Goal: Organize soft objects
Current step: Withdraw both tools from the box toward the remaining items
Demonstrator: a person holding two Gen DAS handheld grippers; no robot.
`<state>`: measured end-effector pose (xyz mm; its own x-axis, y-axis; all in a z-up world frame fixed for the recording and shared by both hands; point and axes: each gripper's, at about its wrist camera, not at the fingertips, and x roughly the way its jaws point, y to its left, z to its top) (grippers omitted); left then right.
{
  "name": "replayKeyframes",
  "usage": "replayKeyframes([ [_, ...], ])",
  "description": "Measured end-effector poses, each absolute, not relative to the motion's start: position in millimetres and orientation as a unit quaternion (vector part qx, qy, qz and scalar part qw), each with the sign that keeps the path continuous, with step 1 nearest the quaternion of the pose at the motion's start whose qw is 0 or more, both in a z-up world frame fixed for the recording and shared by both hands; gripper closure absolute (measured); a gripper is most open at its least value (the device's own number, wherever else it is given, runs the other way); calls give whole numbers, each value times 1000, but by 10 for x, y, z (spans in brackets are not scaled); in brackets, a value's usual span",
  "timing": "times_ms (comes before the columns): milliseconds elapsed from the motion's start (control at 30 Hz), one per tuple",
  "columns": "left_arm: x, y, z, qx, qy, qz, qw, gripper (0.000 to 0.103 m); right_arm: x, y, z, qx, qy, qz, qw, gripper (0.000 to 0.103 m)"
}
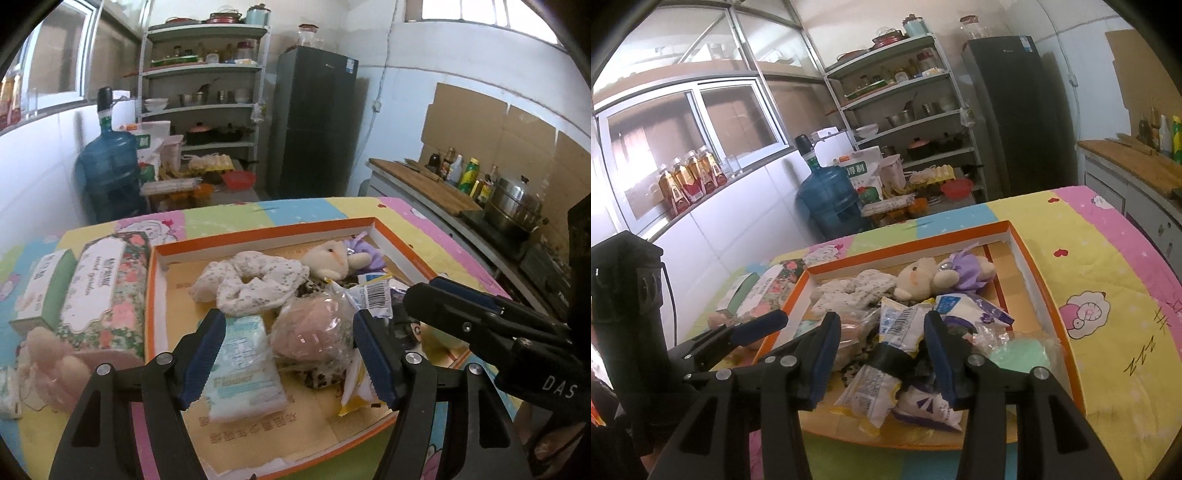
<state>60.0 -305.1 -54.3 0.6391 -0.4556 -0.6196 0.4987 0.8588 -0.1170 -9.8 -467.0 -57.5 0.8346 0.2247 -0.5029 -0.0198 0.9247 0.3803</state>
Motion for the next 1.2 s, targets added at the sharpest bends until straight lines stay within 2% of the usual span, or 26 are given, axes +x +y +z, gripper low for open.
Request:
replayKeyframes([
  [1200,333,-1739,-280,11,307,-185,933,30,-180,-3451,-166,113,267,120,949,56],
])
